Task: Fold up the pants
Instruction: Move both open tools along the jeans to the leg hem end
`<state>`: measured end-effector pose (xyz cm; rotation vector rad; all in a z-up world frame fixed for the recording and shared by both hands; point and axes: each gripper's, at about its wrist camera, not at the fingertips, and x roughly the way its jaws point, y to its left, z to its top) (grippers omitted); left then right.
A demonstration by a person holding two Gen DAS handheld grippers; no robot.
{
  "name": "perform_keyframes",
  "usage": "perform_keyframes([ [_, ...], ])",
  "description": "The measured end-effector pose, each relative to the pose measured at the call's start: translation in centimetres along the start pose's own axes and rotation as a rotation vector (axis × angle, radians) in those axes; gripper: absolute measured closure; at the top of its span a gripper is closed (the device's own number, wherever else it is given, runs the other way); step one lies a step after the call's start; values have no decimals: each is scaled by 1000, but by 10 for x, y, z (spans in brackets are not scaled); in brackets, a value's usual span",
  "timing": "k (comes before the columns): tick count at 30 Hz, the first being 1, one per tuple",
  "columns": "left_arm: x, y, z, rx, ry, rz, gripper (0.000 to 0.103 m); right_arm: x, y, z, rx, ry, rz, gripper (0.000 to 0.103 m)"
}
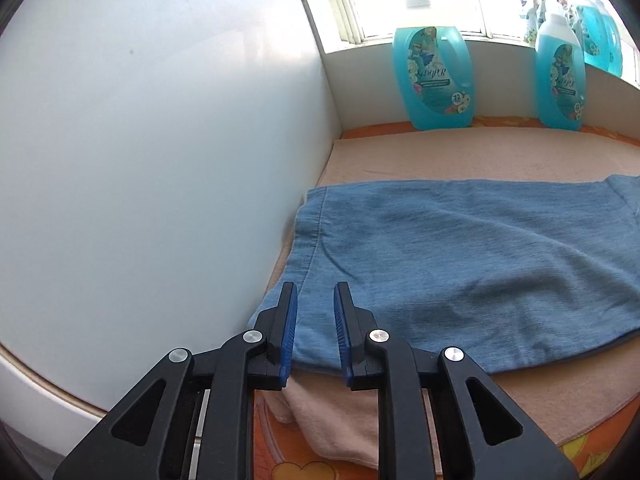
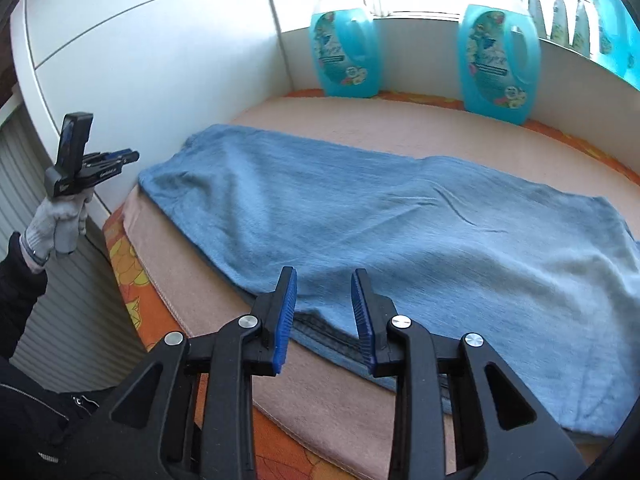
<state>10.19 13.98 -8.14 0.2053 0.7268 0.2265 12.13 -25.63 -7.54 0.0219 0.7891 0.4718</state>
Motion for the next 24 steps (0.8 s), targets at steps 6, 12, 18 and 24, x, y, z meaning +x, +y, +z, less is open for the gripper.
perform_keyframes([
  [6,-24,-81,25,114,-77,-213,85,-56,-85,-28,297,-68,-243,56],
  [12,-43,-165,31,270,-95,-407,81,-112,-168,-77,625,-126,-404,56],
  [18,-51,-224,33,363,-73,-573,75,-145,-229,-119,865,-181,-460,53],
  [24,-42,-237,30,319,-6,-653,75,-145,-253,-132,945,-178,-460,53],
])
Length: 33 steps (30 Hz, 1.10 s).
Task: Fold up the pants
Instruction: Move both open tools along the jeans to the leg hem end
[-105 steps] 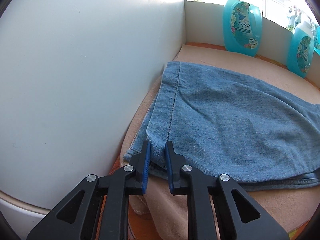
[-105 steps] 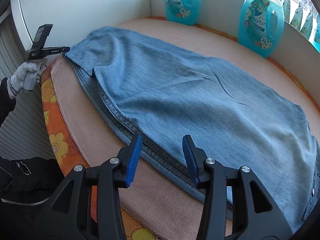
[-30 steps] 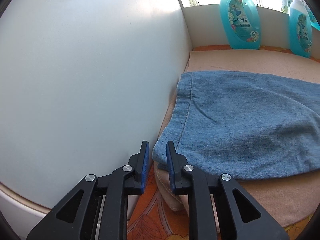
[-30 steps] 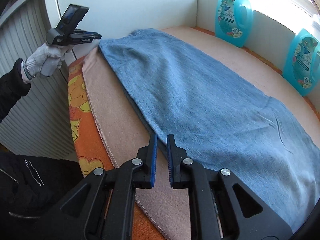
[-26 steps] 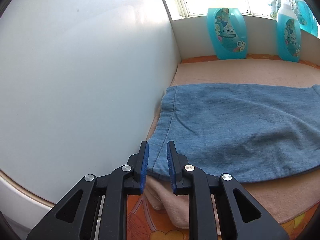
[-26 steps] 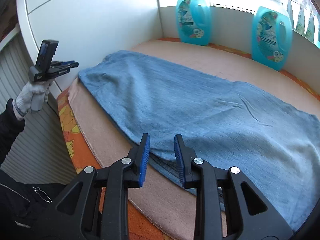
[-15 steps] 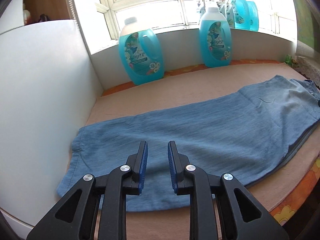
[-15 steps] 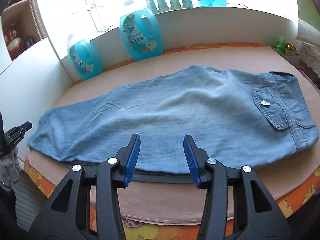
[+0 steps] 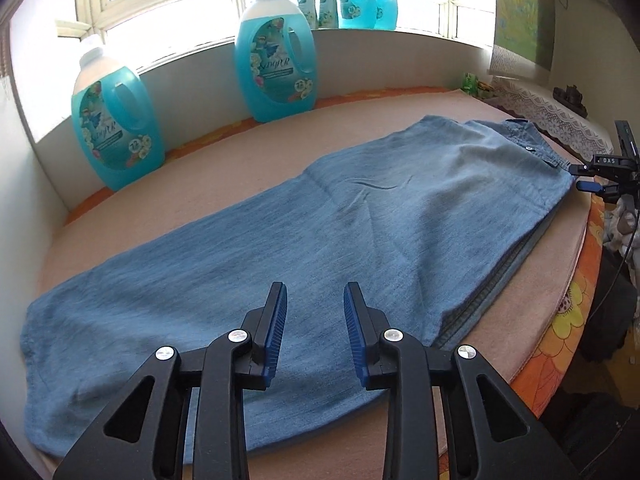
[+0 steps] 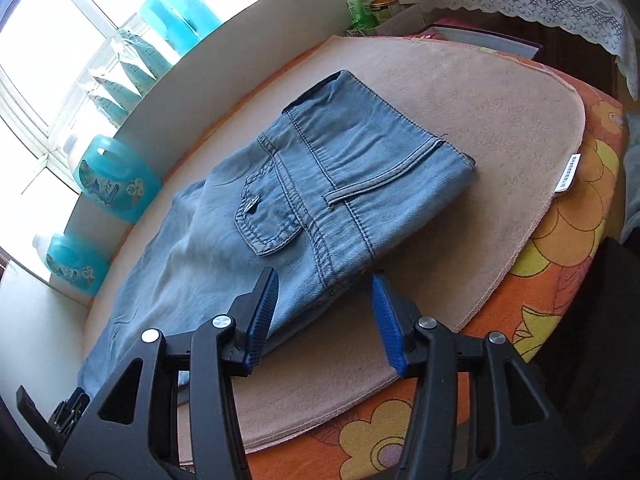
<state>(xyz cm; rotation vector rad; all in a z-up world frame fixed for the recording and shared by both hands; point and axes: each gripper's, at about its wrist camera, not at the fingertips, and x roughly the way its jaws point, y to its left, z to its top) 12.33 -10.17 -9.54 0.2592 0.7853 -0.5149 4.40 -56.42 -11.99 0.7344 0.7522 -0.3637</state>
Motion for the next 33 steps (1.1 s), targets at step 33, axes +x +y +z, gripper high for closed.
perform_keyframes([
  [33,-82,233,-175,-980,-10,418,50,7,385,-90,-933,33,406,47],
])
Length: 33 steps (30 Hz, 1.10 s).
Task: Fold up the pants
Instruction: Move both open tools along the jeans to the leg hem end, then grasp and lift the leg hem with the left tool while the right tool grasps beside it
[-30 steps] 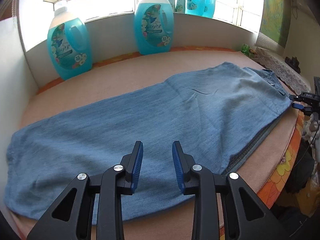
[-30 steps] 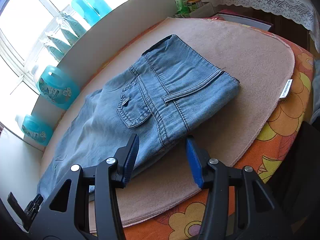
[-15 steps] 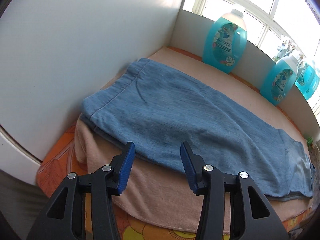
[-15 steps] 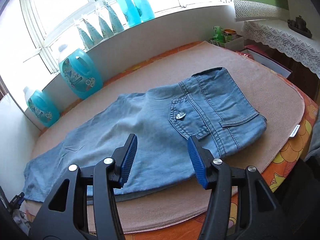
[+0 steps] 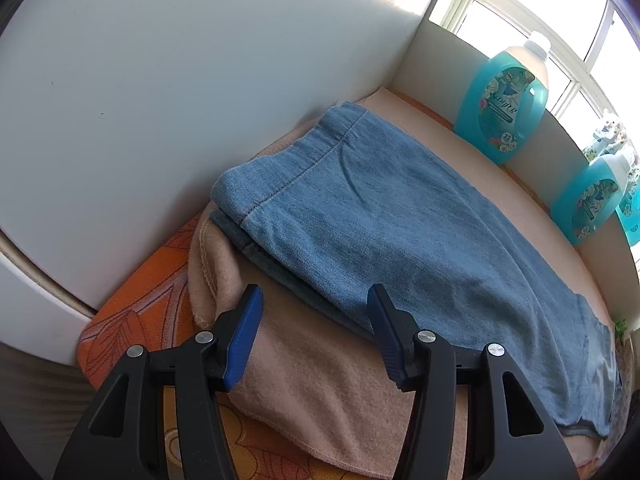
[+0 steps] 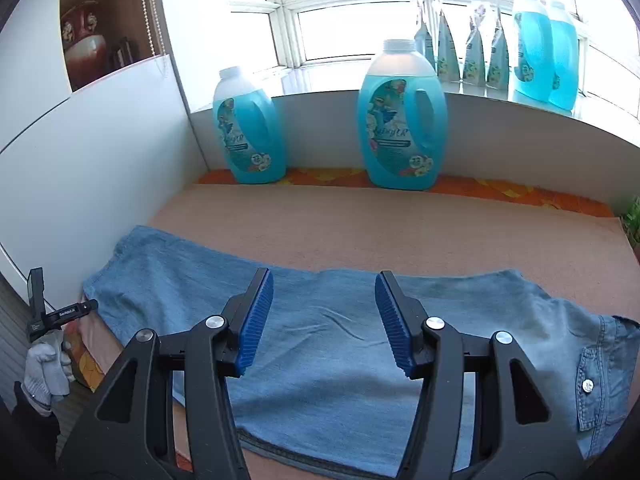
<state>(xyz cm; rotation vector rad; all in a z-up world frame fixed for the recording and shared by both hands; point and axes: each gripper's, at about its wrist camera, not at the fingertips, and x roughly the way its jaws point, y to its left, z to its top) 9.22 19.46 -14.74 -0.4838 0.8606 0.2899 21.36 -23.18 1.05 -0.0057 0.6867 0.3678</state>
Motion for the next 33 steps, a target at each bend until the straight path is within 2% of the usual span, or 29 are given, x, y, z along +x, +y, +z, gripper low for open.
perform_keyframes([
  [3,2,7,6,-39,-13,8,50,30,42,13,-98,28,94,47],
  [8,8,10,16,-57,-29,46,50,87,97,23,-190,127,281,47],
  [13,12,16,23,-104,-59,69,50,136,150,23,-257,243,400,47],
  [19,13,20,26,-126,-108,85,50,158,196,22,-323,313,497,47],
  [20,12,20,26,-122,-120,85,52,161,201,22,-329,322,501,47],
  [23,8,19,27,-113,-160,87,68,173,216,24,-344,351,527,47],
  [25,7,18,29,-96,-182,92,85,183,225,27,-333,379,553,47],
  [28,4,15,30,-72,-209,75,90,198,239,32,-321,410,583,47],
  [33,-4,-5,27,14,-245,64,91,228,265,43,-285,480,642,47],
])
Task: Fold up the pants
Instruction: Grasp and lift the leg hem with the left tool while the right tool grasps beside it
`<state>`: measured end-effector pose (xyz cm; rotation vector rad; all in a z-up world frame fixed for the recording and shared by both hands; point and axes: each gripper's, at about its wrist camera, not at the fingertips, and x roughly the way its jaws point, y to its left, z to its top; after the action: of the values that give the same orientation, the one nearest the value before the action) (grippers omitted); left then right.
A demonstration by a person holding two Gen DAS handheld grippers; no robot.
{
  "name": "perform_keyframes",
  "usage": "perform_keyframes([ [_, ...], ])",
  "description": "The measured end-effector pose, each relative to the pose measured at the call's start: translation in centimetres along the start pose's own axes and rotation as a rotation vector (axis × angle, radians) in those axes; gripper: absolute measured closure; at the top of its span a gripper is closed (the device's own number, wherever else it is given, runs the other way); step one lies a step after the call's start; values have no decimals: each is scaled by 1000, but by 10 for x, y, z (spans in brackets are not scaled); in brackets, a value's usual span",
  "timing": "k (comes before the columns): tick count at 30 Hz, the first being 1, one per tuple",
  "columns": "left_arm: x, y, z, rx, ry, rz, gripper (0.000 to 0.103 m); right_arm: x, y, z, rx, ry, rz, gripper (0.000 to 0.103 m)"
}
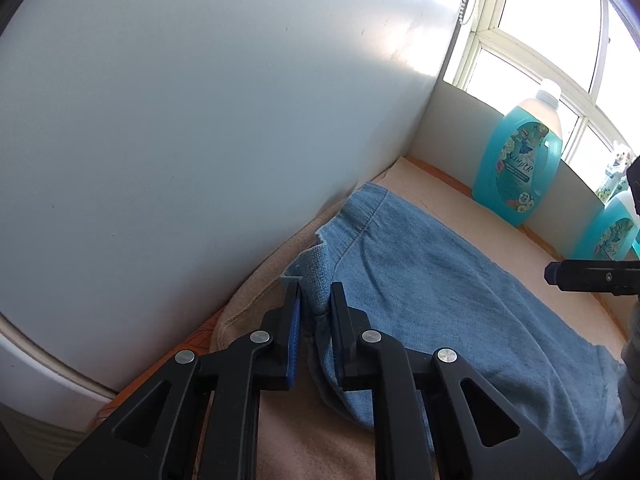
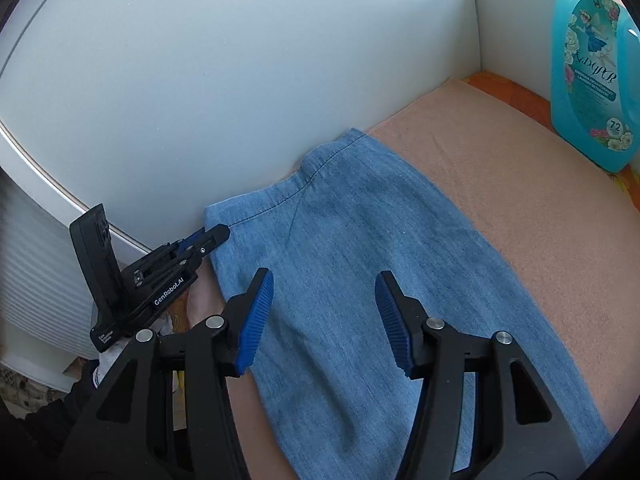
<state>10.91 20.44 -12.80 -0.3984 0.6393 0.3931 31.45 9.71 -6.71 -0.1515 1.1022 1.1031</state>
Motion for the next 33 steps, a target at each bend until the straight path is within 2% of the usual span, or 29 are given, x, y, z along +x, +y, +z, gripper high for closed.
perform_keyframes([
  [6,-11,-40,-10,155,-17,-48,91,44,-5,41,80,71,97,47],
  [9,-14,-59,-16,232,-21,-68,91,64,-7,57,88,77,65,47],
  [15,-6,-77,-27,310,17,-107,92,94,-17,78,135,105,21,47],
  [24,2,-83,-33,356,25,-120,92,128,15,93,70,166,-32,46],
  [28,4,-87,-35,391,26,-123,92,141,17,95,34,202,-136,46],
  [33,3,-91,-37,418,17,-121,92,148,11,95,37,223,-164,47],
])
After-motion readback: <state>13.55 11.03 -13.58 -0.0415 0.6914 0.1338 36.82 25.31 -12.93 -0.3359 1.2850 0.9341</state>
